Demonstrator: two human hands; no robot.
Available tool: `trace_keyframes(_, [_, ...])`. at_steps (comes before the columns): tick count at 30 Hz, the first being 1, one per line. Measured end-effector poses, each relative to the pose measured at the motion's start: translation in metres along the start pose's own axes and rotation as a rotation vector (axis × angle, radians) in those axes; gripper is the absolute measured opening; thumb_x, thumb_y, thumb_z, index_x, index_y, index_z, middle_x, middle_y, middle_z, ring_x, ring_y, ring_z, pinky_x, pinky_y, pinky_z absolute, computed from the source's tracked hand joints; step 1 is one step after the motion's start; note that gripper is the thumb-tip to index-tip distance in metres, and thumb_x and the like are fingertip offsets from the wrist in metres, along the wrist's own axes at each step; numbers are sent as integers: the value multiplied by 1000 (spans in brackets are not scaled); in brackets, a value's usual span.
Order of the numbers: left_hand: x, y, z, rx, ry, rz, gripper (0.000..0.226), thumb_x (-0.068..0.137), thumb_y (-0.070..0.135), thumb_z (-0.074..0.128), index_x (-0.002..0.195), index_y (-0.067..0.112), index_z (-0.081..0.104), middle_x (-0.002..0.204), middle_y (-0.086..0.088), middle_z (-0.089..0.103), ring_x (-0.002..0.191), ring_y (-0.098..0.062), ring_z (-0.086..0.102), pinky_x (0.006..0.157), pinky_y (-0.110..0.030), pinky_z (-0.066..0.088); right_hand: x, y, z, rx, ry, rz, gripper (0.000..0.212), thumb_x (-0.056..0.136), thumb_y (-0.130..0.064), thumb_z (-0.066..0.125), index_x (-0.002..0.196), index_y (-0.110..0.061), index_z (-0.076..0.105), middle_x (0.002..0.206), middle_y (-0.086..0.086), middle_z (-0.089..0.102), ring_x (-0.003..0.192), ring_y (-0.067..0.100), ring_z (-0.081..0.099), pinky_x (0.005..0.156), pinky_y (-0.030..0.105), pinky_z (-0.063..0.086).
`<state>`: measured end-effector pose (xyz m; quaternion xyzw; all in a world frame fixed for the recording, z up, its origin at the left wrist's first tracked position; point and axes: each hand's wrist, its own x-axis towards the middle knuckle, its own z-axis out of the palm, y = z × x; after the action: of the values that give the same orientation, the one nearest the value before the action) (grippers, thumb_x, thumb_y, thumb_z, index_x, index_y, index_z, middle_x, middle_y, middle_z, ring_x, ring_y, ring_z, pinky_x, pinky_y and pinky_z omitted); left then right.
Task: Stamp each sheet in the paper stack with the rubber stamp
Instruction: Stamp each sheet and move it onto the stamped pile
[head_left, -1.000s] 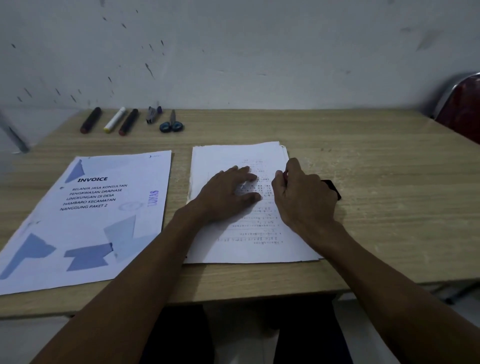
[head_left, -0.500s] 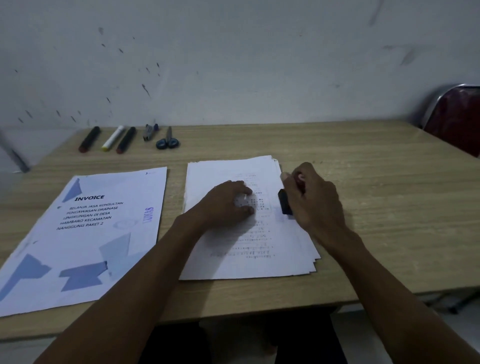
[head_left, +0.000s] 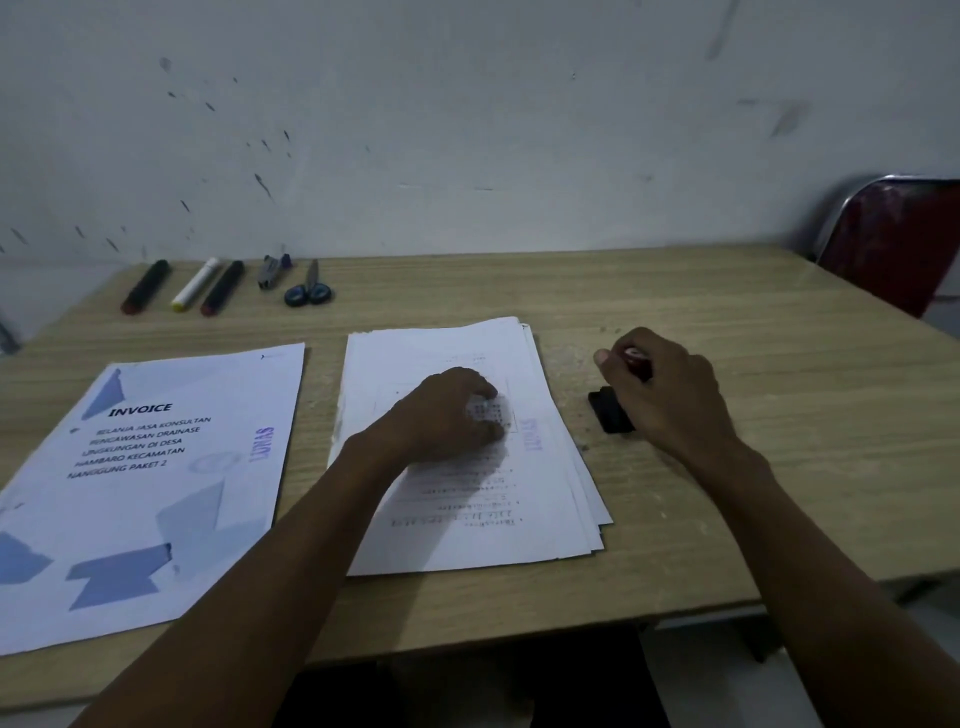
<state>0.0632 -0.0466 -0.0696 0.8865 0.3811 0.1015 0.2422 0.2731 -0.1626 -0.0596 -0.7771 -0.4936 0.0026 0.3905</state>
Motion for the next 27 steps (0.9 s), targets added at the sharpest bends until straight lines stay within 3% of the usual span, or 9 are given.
trace_keyframes(5, [-4, -2, 4, -10, 63, 19, 50, 83, 39, 70, 127, 20, 56, 140, 4, 49, 129, -15, 43, 99, -22, 29, 0, -2, 8, -40, -29, 9, 29, 91, -55, 53, 91, -26, 59, 87, -7, 66, 89, 22, 62, 74, 34, 48])
trace_keyframes(7, [-8, -3, 7, 2, 123, 50, 47, 81, 38, 73, 122, 19, 59, 132, 3, 55, 124, -16, 49, 104, -28, 36, 0, -3, 9, -54, -37, 9, 30, 92, -56, 52, 95, -27, 59, 88, -7, 63, 91, 24, 60, 75, 34, 48])
trace_keyframes(10, [-21, 7, 8, 12, 144, 148, 44, 79, 46, 72, 115, 23, 63, 121, 6, 60, 114, -14, 53, 99, -38, 43, 0, -4, 10, -75, -41, 9, 29, 92, -54, 53, 102, -28, 57, 94, -3, 66, 94, 26, 61, 78, 36, 49])
trace_keyframes(14, [-50, 44, 3, 100, -84, 260, 70, 63, 72, 69, 117, 28, 59, 121, 12, 54, 110, -8, 49, 93, -33, 45, -4, -6, 10, -75, -79, 36, 43, 91, -56, 53, 128, -36, 46, 119, 5, 66, 106, 31, 61, 87, 41, 50])
trace_keyframes(17, [-61, 58, 8, 229, -250, 258, 85, 54, 74, 73, 122, 30, 49, 127, 11, 44, 111, -11, 44, 94, -33, 45, -10, -10, 9, -98, -94, 76, 61, 90, -60, 52, 142, -40, 26, 122, 9, 63, 109, 34, 59, 90, 44, 48])
trace_keyframes(22, [-66, 57, 9, 127, -249, 244, 57, 62, 61, 78, 105, 31, 55, 124, 9, 45, 112, -13, 44, 95, -33, 44, -25, -16, -2, -99, 7, 122, 78, 88, -62, 51, 148, -32, 12, 115, 13, 61, 107, 36, 58, 82, 44, 45])
trace_keyframes(27, [-70, 55, 6, 13, -223, 240, 33, 79, 49, 70, 102, 26, 70, 136, 11, 52, 124, -7, 45, 97, -23, 38, -56, -26, -5, 16, 135, 69, 68, 90, -55, 53, 144, -28, 21, 112, 12, 61, 98, 31, 60, 76, 39, 44])
